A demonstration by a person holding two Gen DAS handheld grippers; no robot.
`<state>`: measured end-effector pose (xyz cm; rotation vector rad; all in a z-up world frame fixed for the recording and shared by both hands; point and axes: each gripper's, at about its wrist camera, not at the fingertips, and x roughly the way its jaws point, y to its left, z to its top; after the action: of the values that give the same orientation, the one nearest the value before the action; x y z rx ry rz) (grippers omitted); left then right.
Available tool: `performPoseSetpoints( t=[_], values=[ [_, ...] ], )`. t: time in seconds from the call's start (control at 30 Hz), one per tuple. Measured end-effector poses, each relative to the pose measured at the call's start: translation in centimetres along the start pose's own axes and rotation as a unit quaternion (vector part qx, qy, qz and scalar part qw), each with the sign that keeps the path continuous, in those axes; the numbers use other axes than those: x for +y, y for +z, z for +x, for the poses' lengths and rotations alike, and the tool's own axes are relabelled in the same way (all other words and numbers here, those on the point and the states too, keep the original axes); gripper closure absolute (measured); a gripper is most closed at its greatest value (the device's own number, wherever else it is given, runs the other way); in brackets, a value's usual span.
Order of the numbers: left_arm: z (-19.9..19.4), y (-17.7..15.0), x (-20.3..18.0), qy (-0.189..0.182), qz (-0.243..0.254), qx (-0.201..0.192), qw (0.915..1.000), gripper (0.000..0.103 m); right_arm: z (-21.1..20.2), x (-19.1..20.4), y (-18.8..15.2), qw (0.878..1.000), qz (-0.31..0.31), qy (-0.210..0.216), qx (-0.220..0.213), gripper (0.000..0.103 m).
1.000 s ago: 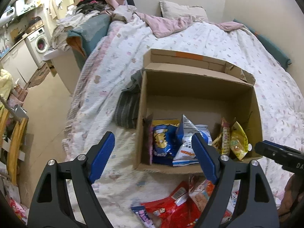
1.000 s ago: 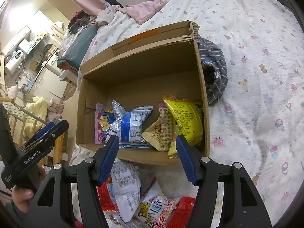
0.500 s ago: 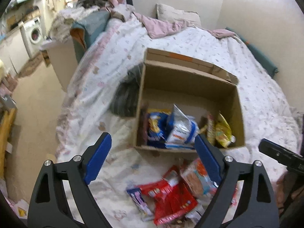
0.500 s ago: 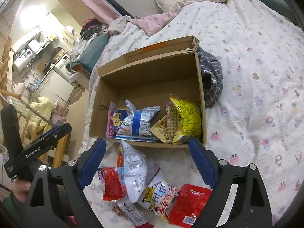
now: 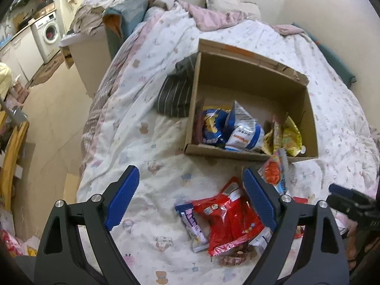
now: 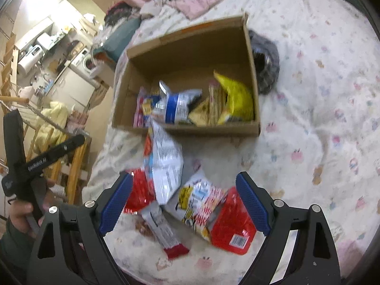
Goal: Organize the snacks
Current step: 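Withdraw both tools from the box toward the remaining snacks, then grasp the white chip bag with the right tool while the left tool grasps the purple candy bar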
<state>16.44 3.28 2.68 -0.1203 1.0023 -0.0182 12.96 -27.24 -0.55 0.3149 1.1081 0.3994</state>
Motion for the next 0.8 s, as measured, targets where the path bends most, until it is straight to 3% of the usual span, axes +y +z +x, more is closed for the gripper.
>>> performPoseSetpoints(
  t=[0.13,0.33,0.6,0.7,0.77,0.8],
  values=[
    [0.5,0.1,0.3,-0.007,-0.025,0.016,0.9995,0.016,1.9,1.1,0.2,1.000,-0.010,0.007,0.027,0.012],
    [1.1,0.3,-0.1,0.001,-0.017,0.023,0.9996,0.016,6.0,3.5,1.1,0.997,-0.032,-0.003,0.063,0.012],
    [1.6,0.0,2.2,0.008,-0.033,0.036,0.9988,0.016,11.7,4.5,2.5,0.992,-0.031,-0.045,0.118,0.013],
    [1.9,-0.5,3.2,0.020,-0.043,0.043,0.9980,0.016,12.3,4.9,2.3,0.989,-0.051,-0.052,0.127,0.026],
    [2.2,-0.7,3.5,0.025,-0.044,0.050,0.9975,0.016,12.2,5.0,2.3,0.989,-0.056,-0.057,0.124,0.049],
    [2.3,-0.7,3.6,0.024,-0.044,0.053,0.9974,0.016,12.1,5.1,2.3,0.989,-0.059,-0.057,0.124,0.055]
  ],
)
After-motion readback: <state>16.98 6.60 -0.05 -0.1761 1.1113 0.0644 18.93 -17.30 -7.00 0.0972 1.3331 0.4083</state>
